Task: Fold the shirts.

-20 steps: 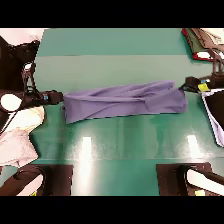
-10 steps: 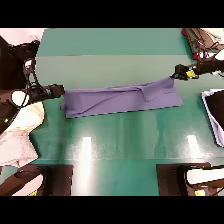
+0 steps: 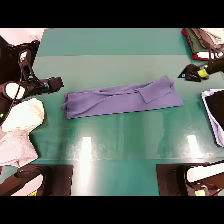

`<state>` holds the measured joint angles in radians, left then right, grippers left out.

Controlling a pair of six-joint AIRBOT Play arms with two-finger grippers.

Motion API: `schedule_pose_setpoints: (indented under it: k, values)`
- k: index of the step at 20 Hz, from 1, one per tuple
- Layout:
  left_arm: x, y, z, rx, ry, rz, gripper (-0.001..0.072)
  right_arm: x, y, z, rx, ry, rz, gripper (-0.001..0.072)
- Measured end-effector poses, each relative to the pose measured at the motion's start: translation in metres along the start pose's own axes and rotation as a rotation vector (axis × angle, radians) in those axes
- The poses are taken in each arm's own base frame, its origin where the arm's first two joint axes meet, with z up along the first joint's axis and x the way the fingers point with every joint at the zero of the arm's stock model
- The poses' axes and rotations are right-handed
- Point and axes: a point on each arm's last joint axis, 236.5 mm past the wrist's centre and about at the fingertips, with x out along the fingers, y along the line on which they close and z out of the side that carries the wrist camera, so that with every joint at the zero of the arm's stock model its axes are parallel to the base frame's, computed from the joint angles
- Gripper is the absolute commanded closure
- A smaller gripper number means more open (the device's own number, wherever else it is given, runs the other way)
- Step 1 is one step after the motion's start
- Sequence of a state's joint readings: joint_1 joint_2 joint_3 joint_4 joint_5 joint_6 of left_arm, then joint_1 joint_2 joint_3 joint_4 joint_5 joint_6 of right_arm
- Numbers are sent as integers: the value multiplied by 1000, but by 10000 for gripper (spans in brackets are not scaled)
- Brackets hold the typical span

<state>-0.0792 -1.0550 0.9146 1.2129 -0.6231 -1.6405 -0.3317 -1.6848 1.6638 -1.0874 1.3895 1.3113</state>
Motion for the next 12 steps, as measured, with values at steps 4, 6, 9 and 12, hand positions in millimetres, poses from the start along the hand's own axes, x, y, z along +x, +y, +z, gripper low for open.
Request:
schedule_pose_setpoints:
  k: [4, 6, 9, 12]
  values:
    - [-3, -4, -20, -5, 96, -8, 681, 8, -34, -22, 94, 45, 93, 84]
    - [-5, -4, -32, 2, 152, -8, 681, 18, -41, -27, 128, 69, 162, 87]
    - [-10, -4, -54, 6, 246, -8, 681, 37, -43, -26, 146, 107, 240, 88]
    - [-15, -4, -71, 7, 321, -8, 681, 59, -39, -26, 138, 152, 285, 89]
